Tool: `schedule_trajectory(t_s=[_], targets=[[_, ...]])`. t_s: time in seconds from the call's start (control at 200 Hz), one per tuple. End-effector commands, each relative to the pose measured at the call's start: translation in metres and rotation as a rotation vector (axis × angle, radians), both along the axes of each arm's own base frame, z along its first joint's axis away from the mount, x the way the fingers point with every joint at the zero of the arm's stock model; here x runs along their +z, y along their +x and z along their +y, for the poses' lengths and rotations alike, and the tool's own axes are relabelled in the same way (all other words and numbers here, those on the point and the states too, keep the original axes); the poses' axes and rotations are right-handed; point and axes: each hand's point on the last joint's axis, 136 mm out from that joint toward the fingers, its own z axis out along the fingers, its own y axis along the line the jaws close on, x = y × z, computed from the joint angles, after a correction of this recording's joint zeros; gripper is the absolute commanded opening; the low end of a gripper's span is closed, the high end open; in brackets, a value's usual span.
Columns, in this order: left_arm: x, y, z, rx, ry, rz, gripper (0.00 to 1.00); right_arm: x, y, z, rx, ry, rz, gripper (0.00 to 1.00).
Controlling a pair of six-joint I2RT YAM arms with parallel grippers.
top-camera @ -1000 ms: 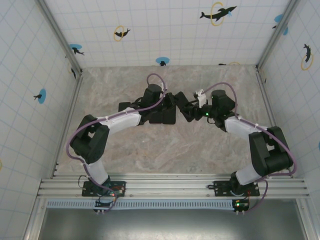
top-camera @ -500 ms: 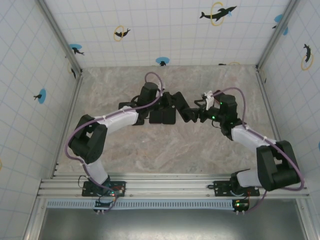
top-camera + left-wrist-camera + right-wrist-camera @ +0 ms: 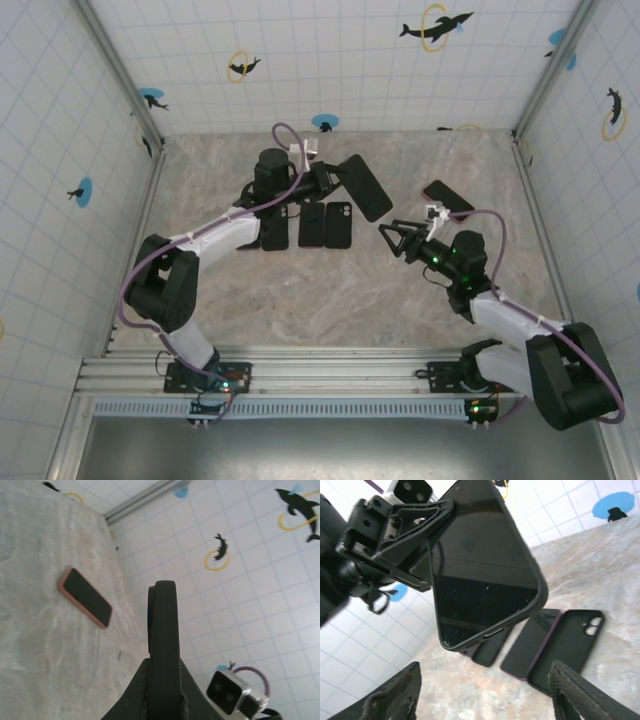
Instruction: Take the phone out of the phone case
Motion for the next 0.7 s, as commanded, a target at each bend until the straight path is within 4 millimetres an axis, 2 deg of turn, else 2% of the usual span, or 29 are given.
schedule_trajectory(t_s=[0.0, 0.125, 0.47, 0.696], targets=[[0.044, -0.017, -0.006, -0.099, -0.138, -0.077, 0.01, 0.034, -0.007, -0.001, -0.036, 0.172, -0.046, 0.64], [0.051, -0.022, -0.006, -0.127, -0.180, -0.058, 0.01, 0.041, -0.009, -0.003, -0.078, 0.242, -0.050, 0.57], [0.055, -0.032, -0.006, -0.154, -0.208, -0.029, 0.00, 0.073, -0.018, 0.012, -0.009, 0.359, -0.119, 0.42], [0.061, -0.035, -0.005, -0.154, -0.233, -0.021, 0.00, 0.081, -0.022, 0.023, 0.042, 0.381, -0.132, 0.28]])
